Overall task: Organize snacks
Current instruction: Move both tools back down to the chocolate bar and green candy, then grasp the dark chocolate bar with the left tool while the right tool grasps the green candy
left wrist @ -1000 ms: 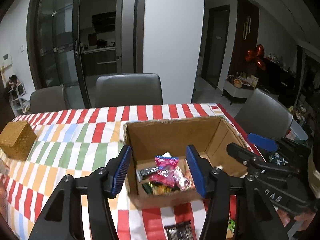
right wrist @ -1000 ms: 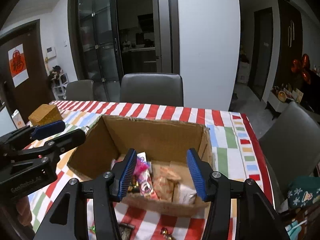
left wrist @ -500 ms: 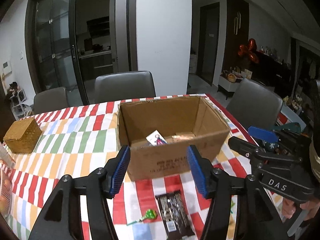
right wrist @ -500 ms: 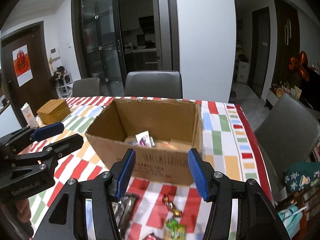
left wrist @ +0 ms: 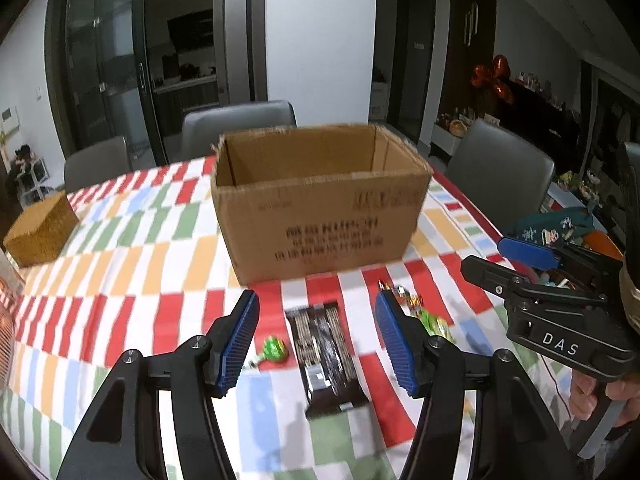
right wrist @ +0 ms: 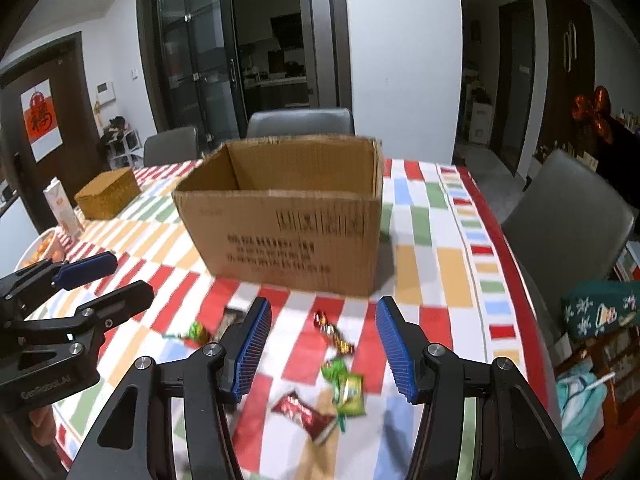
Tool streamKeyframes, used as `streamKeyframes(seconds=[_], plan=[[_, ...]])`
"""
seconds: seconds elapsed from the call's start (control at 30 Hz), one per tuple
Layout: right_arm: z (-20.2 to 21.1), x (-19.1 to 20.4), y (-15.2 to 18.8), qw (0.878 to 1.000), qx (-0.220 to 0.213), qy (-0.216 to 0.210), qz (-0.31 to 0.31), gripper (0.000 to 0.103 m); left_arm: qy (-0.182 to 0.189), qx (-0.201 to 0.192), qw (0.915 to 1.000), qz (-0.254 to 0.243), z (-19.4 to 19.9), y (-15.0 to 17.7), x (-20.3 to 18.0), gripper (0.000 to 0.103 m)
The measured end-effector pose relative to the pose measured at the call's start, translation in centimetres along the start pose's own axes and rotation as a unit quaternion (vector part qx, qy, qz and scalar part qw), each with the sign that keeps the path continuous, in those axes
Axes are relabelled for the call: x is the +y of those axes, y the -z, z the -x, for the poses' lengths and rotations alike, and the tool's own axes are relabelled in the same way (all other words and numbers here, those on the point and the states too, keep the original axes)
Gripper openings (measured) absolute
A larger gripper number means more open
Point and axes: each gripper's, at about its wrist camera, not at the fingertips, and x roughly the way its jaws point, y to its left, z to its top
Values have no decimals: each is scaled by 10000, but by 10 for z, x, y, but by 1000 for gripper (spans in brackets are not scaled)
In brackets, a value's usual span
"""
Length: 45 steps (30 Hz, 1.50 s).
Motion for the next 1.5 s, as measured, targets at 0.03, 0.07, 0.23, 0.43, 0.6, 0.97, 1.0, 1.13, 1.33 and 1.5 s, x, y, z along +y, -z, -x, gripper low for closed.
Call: streamKeyframes(seconds=[0.03,0.07,0.23,0.43,0.6,0.97,1.0,1.13,1.33,1.5], plan=[[-1,-1,4,10000,45,-6,-24,55,17,64,10000,30,-2,5,-1,60],[-2,-1,8,9999,93,-17,-45,55,27,106,9999,40,-4,9,-2,60],[-10,-8,32,9993,318,-18,-196,55,8,365,9993,0,-15,33,-7,60],[-24,-18,56,9974,601,12,-403,54,-22,612,9981,29,-32,49,-9,60],[-38,-23,65,9960,741,54,-496,45,-1,783,9968,149,-50,57,-4,60],[-64,-32,75,9925,970,51,-740,32,176,1147,9920,491,-93,64,2,60],[-66,-33,75,9922,986,54,-755,32,187,1184,9915,503,-96,64,3,60],[-73,-37,77,9913,1039,28,-809,30,201,1269,9904,514,-107,63,2,59],[-83,-40,78,9894,1127,-71,-909,28,167,1319,9898,511,-119,60,0,59],[-91,-43,78,9885,1159,-94,-969,25,152,1370,9892,502,-129,57,0,59]])
